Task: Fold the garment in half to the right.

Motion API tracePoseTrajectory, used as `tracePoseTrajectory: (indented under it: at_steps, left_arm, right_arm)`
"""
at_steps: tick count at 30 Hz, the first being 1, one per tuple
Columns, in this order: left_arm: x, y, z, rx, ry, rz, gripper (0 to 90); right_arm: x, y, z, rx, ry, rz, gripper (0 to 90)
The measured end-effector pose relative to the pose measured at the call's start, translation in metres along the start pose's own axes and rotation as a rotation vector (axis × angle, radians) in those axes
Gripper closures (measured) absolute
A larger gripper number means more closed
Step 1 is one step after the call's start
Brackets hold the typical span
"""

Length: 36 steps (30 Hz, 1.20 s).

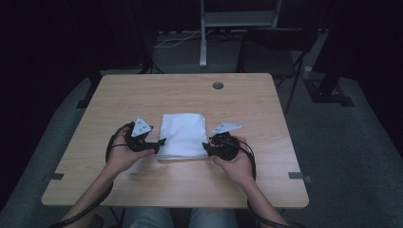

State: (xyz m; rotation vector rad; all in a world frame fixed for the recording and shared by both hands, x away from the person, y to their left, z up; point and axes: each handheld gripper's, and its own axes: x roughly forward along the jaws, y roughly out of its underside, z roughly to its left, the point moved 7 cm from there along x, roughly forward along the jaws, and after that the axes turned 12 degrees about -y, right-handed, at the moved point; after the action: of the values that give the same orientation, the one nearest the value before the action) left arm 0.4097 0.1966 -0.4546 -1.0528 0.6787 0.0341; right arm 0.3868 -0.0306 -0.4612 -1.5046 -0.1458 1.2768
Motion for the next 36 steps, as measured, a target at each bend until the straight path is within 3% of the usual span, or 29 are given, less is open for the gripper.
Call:
tracePoseTrajectory:
  at_steps: [11,21,28,31,36]
  left_arm:
    - [0.004,0.011,-0.011,0.066,-0.02,0.024,30.0]
    - [0.004,0.014,-0.01,0.034,-0.016,0.01,30.0]
    - [-0.001,0.014,-0.007,-0.012,-0.003,-0.009,29.9]
    - [-0.004,0.016,-0.004,-0.037,-0.013,-0.011,21.3]
    - [-0.011,0.019,0.0,-0.054,-0.02,-0.026,21.3]
  right_arm:
    - [0.01,0.015,-0.002,0.009,0.004,0.039,63.8]
    - [0.013,0.017,-0.001,0.004,0.01,0.041,61.1]
    - [0.008,0.013,-0.001,0.002,0.028,0.002,49.3]
    - [0.006,0.012,-0.004,0.005,0.037,-0.019,44.7]
    - [0.003,0.014,-0.007,0.018,0.048,-0.031,39.4]
